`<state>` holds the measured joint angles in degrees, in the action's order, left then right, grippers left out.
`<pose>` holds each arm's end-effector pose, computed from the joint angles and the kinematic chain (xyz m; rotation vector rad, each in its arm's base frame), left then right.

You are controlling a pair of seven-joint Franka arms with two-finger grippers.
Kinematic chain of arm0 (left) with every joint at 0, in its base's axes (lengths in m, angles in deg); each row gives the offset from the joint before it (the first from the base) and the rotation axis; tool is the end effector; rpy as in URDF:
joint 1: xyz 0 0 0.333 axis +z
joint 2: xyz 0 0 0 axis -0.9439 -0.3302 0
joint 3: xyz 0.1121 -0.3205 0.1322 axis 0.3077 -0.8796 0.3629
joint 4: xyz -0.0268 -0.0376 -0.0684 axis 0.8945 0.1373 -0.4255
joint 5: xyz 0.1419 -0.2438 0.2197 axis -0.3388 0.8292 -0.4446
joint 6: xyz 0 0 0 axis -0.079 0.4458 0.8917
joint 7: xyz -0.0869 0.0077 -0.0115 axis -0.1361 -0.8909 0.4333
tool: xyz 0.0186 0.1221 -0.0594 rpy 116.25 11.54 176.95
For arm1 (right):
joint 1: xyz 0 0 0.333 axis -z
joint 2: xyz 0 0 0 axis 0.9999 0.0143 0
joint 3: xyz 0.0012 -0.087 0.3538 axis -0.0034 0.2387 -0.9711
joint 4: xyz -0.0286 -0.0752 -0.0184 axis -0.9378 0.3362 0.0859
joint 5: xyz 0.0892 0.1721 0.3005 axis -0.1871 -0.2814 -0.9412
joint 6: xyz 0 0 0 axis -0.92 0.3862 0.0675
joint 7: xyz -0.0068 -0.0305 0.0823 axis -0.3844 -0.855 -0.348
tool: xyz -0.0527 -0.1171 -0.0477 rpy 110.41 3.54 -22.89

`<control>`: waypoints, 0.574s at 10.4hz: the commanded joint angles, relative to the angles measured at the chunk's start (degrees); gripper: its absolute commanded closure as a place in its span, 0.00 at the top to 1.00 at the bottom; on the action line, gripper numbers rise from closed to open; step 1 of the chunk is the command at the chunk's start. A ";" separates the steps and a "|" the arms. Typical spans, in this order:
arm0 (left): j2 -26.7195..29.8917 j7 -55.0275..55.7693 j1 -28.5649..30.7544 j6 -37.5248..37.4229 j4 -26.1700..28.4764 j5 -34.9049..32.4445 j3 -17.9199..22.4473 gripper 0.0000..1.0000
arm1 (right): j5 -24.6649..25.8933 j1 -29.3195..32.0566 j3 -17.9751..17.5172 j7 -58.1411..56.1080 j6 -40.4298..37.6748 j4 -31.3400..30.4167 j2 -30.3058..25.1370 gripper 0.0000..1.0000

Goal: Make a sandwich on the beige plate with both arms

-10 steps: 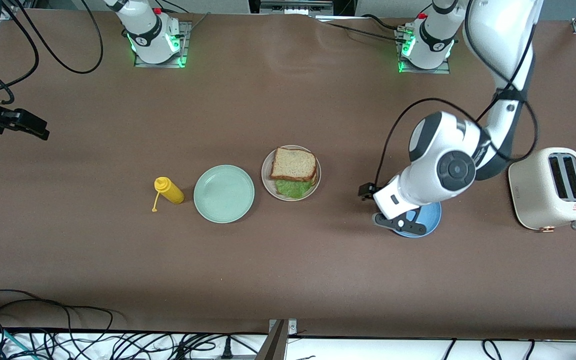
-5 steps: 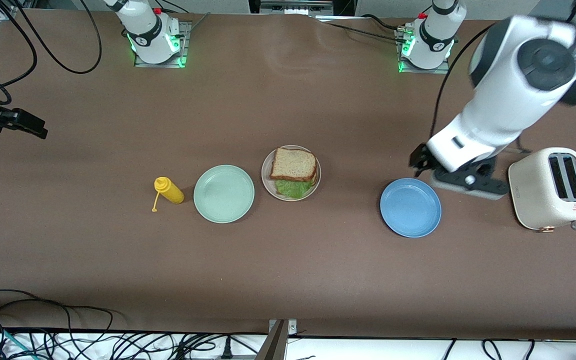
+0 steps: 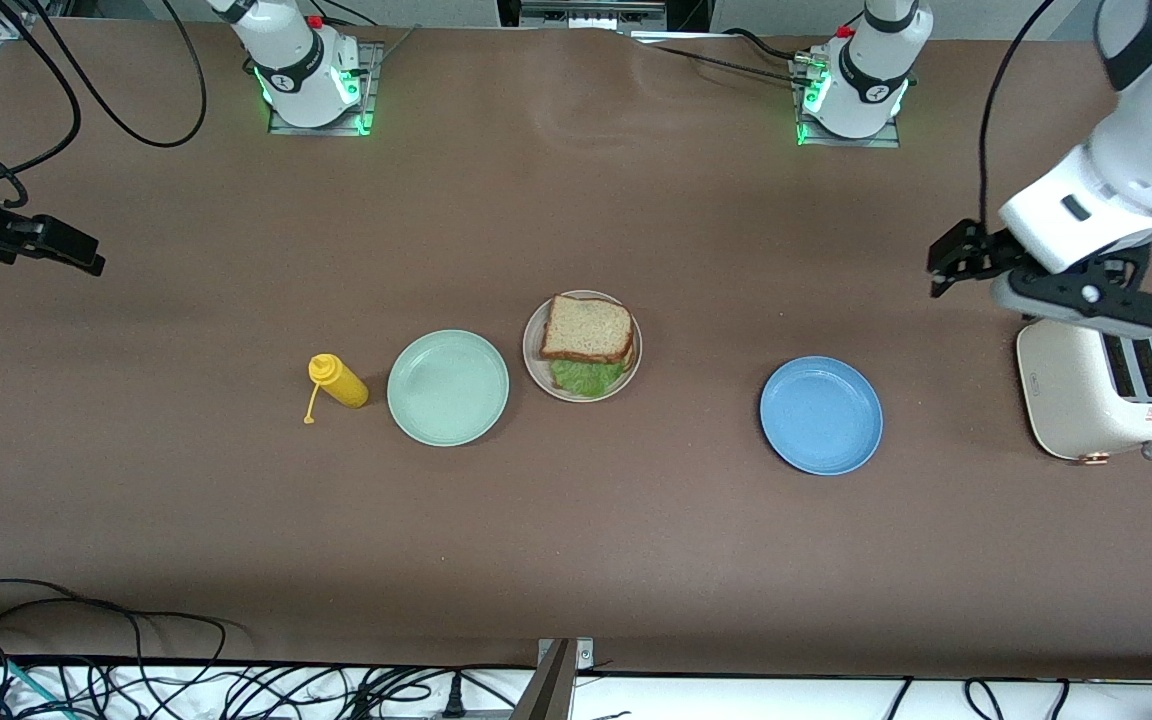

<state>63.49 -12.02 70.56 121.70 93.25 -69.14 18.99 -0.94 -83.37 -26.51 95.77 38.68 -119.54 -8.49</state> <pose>0.5530 -0.0724 0.6198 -3.0890 0.4332 -0.0367 0.5458 -0.0120 0.6111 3.1007 -0.1758 -0.1028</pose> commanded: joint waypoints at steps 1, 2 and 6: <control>6.96 -4.65 4.62 0.93 8.74 2.54 -0.60 1.00 | -1.04 0.08 -0.48 -0.05 -0.11 0.54 0.65 1.00; 9.86 -4.75 5.60 1.37 11.73 3.86 -1.39 1.00 | -1.04 0.08 -0.57 -0.05 -0.11 0.54 0.65 1.00; 11.11 -2.74 4.03 1.02 12.03 3.35 -1.22 1.00 | -0.96 0.08 -0.48 -0.14 -0.11 0.54 0.74 1.00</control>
<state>72.71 -15.10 74.89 121.91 103.48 -66.66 17.97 -1.09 -83.48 -26.86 95.77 38.73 -119.55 -7.89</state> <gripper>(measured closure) 0.000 0.000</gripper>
